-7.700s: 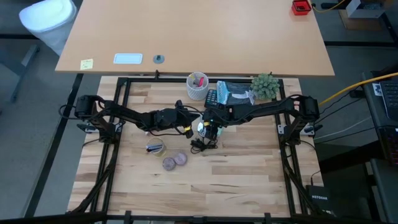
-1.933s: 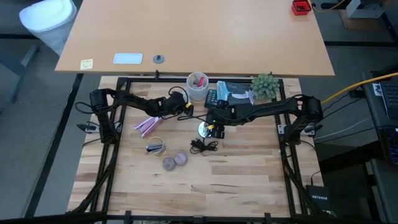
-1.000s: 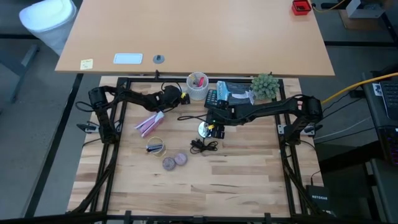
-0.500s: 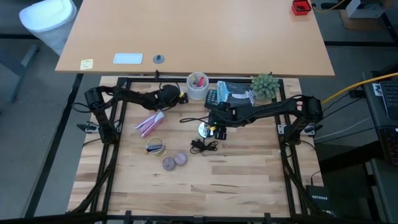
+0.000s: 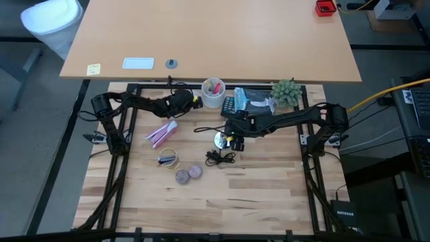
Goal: Screw lightbulb
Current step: Insert the white lightbulb into the silver lamp
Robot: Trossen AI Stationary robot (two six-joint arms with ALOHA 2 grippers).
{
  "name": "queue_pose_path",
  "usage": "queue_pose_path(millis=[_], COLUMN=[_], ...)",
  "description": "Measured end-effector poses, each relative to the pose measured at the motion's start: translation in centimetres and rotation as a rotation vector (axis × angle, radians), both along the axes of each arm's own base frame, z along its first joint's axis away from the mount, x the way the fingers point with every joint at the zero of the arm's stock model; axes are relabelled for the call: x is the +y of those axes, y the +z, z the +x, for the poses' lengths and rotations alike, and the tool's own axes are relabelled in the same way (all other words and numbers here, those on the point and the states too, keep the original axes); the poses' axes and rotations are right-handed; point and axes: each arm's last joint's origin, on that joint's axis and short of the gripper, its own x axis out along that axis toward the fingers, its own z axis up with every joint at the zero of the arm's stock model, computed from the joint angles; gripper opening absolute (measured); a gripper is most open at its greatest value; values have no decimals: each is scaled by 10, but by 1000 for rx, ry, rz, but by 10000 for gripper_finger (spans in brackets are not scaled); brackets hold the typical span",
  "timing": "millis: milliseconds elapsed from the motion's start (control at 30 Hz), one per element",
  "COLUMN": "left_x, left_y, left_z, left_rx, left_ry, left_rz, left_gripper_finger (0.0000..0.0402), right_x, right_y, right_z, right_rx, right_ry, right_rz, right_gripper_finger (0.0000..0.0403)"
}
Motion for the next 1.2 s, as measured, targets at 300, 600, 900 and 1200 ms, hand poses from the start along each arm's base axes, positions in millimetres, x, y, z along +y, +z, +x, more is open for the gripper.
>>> queue_pose_path(millis=[300,600,900,1200], left_x=[19,-3,-9,-4], left_y=[0,2,2,-10], left_z=[-13,4,10,18], left_rx=[16,-18,-31,-97], left_ry=[99,-7,-6,4], left_rz=[29,21,55,82], left_gripper_finger=[196,196,196,196], right_x=[0,0,0,-1], right_y=[0,1,3,4], right_z=[0,1,6,7], right_rx=[-3,-14,-67,-80], right_ry=[0,0,0,3], right_rz=[0,-1,-4,-7], right_gripper_finger=[216,216,216,216])
